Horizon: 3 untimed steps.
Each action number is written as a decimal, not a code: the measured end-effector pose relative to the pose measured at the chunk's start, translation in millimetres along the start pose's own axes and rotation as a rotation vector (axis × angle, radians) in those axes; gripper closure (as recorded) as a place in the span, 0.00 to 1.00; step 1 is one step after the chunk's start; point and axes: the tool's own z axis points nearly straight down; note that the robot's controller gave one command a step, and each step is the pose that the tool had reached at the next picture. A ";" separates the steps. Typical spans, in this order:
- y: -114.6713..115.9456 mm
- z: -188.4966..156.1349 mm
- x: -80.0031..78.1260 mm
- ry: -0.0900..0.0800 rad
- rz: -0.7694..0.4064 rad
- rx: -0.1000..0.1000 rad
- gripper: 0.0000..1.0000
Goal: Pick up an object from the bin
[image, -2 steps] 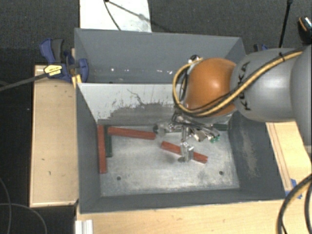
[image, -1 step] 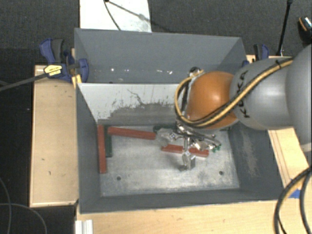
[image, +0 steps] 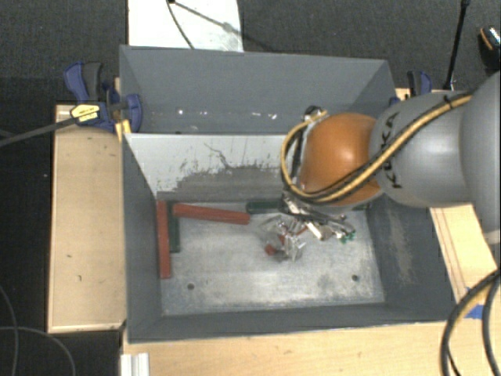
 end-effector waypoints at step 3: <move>-39.5 6.0 21.1 0.008 0.112 -0.003 0.00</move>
Offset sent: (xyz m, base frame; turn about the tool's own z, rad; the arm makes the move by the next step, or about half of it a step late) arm 0.0201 -0.0012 0.1452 -0.0283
